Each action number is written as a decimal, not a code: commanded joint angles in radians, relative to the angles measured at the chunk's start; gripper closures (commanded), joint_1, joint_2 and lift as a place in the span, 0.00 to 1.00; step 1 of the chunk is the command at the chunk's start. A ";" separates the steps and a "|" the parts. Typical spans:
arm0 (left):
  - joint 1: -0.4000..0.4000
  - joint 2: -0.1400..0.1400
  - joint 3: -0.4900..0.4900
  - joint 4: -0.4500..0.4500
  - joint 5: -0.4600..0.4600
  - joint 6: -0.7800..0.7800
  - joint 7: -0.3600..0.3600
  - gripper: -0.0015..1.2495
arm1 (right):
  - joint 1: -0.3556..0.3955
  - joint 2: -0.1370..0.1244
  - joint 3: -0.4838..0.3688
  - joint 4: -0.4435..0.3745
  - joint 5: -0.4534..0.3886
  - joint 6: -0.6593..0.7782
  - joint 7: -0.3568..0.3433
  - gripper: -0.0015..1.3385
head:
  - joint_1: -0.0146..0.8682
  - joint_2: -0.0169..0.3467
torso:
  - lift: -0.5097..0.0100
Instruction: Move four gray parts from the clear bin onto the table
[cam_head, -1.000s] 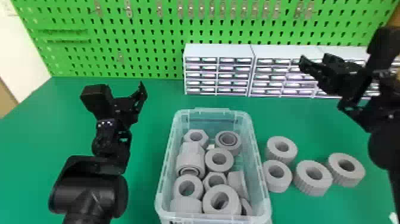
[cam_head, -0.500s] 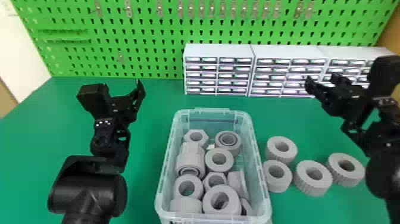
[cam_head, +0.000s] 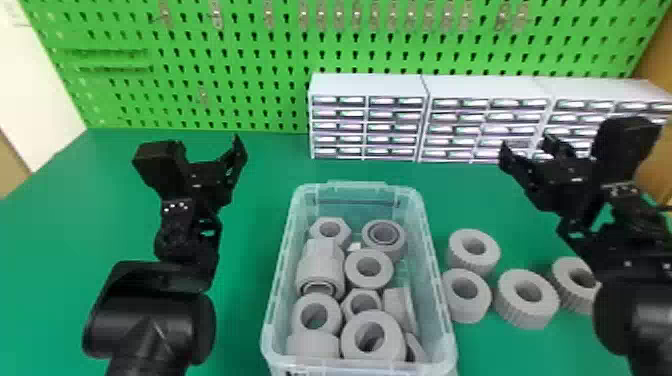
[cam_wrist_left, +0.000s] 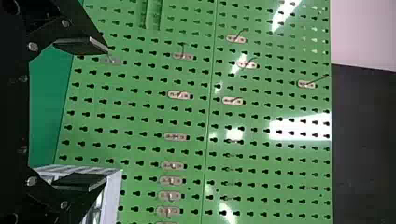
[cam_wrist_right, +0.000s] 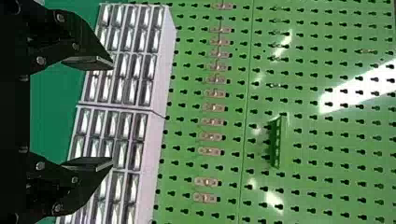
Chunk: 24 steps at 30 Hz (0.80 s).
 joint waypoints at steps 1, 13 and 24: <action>0.011 -0.005 -0.002 0.000 0.000 0.000 0.000 0.24 | 0.037 0.001 -0.016 -0.002 -0.001 -0.027 -0.016 0.40 | 0.80 0.24 | 0.88; 0.017 -0.025 0.027 0.000 0.000 -0.015 -0.028 0.24 | 0.097 0.003 -0.064 -0.041 0.000 -0.044 -0.065 0.40 | 0.80 0.24 | 0.88; 0.029 -0.030 0.042 0.000 0.005 -0.015 -0.035 0.24 | 0.127 0.015 -0.127 -0.056 0.011 -0.046 -0.069 0.40 | 0.80 0.24 | 0.88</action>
